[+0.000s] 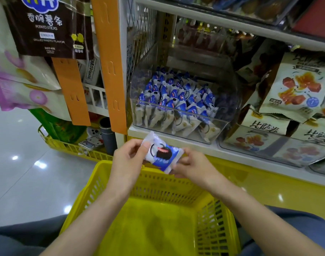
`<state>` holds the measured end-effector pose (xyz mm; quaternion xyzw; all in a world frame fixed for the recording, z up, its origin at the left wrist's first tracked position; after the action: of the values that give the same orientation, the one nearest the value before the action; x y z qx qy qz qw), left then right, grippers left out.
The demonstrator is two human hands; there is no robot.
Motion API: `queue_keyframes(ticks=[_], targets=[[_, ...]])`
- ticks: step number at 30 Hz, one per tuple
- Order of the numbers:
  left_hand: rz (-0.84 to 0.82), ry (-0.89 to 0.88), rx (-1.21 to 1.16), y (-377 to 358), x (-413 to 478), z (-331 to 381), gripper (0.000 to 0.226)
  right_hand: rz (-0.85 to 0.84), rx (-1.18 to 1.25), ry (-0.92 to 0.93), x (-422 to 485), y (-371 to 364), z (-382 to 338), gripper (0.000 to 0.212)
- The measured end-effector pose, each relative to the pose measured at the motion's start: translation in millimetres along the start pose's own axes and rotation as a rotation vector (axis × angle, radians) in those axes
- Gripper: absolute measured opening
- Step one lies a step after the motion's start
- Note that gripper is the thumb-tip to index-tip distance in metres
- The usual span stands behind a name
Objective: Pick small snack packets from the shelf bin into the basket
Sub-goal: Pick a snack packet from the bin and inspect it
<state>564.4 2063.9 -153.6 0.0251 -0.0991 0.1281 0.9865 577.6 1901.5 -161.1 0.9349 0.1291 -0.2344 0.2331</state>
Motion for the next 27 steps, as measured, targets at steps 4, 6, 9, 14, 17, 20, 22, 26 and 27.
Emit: queue_keyframes(ticks=[4, 6, 9, 14, 17, 20, 22, 26, 27], targets=[[-0.094, -0.218, 0.214, -3.5, -3.0, 13.8, 0.019, 0.225, -0.338, 0.332, -15.5, -9.0, -12.9, 0.063], [-0.176, -0.285, 0.273, -10.5, -8.5, 18.6, 0.021, 0.275, -0.258, 0.464, -22.3, -7.2, -20.8, 0.041], [-0.225, -0.286, 0.262, -17.0, -13.3, 18.9, 0.024, 0.321, -0.144, 0.483, -22.8, 1.6, -24.7, 0.008], [-0.199, -0.237, 0.236, -14.9, -11.4, 15.6, 0.026, 0.266, -0.093, 0.420, -17.9, 3.0, -23.2, 0.012], [-0.250, -0.290, 0.279, -18.0, -15.3, 20.0, 0.024, 0.309, -0.241, 0.493, -23.5, 0.6, -26.5, 0.003], [-0.276, -0.310, 0.308, -19.3, -15.3, 18.9, 0.024, 0.374, -0.360, 0.569, -30.7, 2.3, -31.5, 0.005], [-0.285, -0.278, 0.273, -19.4, -13.4, 14.5, 0.026, 0.410, -0.458, 0.627, -35.1, 2.4, -35.5, 0.008], [-0.248, -0.222, 0.233, -18.7, -10.5, 9.7, 0.022, 0.465, -0.466, 0.602, -33.0, 10.2, -36.9, 0.010], [-0.217, -0.226, 0.254, -16.9, -10.1, 9.7, 0.021, 0.477, -0.409, 0.571, -30.1, 14.5, -35.7, 0.010]])
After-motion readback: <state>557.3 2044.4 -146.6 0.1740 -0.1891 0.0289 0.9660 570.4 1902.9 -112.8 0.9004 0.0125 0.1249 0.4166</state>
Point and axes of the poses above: each hand's wrist, its own x-axis towards the middle knuckle, its own y-axis out of the back of the hand, z = x × y, the point moved 6 cm from there along x, towards the middle knuckle, and after that the axes turned 12 degrees about -y, right-handed, at the moved point
